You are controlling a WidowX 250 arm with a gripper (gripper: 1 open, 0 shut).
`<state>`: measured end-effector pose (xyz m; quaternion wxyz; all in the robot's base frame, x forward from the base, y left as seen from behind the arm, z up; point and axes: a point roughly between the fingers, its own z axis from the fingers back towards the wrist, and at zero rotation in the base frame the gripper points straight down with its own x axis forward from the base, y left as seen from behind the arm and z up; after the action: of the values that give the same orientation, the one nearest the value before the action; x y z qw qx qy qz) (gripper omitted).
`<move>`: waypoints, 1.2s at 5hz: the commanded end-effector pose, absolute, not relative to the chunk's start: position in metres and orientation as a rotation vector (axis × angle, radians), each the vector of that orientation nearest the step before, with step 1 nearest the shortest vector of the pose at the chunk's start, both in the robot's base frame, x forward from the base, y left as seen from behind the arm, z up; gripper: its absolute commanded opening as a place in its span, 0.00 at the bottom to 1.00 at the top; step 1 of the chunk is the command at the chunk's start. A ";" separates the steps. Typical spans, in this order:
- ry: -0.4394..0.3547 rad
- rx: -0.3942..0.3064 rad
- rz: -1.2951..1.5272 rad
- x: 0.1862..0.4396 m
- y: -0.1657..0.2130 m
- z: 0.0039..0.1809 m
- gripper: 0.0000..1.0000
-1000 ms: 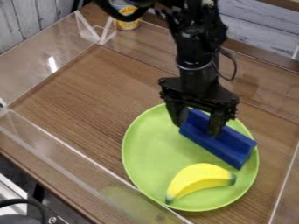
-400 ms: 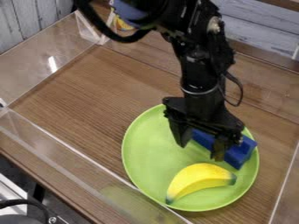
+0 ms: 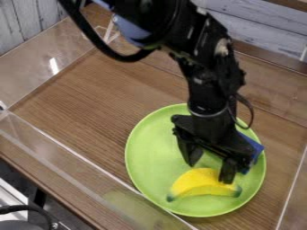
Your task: Put the banana in the green plate
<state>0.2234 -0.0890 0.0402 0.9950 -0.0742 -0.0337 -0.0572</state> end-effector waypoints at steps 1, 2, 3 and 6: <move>-0.126 -0.164 -0.133 0.222 -0.096 0.047 1.00; -0.137 -0.177 -0.143 0.219 -0.099 0.043 1.00; -0.144 -0.193 -0.148 0.216 -0.103 0.040 1.00; -0.173 -0.214 -0.162 0.211 -0.103 0.032 0.00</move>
<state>0.2083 -0.1013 0.0248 0.9896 -0.1025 -0.0696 -0.0732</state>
